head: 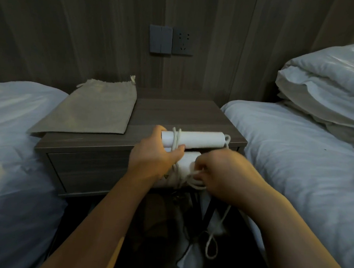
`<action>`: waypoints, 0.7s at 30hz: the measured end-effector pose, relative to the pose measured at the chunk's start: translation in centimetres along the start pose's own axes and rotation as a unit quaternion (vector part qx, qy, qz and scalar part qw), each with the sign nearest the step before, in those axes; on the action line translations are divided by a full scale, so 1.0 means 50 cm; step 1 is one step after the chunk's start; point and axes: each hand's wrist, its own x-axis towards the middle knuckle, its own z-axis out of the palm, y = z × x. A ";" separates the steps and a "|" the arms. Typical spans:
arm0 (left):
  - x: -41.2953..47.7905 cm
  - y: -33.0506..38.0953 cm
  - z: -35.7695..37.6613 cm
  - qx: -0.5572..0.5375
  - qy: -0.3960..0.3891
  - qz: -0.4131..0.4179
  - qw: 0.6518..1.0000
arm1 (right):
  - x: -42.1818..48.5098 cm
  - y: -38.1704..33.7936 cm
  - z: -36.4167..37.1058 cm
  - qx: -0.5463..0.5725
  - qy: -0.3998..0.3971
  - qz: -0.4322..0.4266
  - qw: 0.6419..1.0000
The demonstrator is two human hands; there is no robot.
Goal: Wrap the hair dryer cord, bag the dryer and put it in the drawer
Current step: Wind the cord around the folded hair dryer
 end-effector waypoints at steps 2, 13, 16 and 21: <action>0.002 -0.001 -0.002 0.009 -0.055 0.003 0.998 | 0.002 0.006 -0.005 -0.019 0.055 0.034 0.998; 0.002 -0.027 0.013 -0.043 -0.193 0.017 0.980 | 0.006 0.130 -0.008 0.222 -0.020 0.016 0.975; -0.003 -0.026 0.015 -0.047 -0.222 0.033 0.973 | 0.013 0.153 -0.003 0.217 0.017 0.072 0.973; -0.014 -0.019 0.027 -0.092 -0.283 0.062 0.953 | 0.024 0.150 0.017 0.218 0.025 0.090 0.971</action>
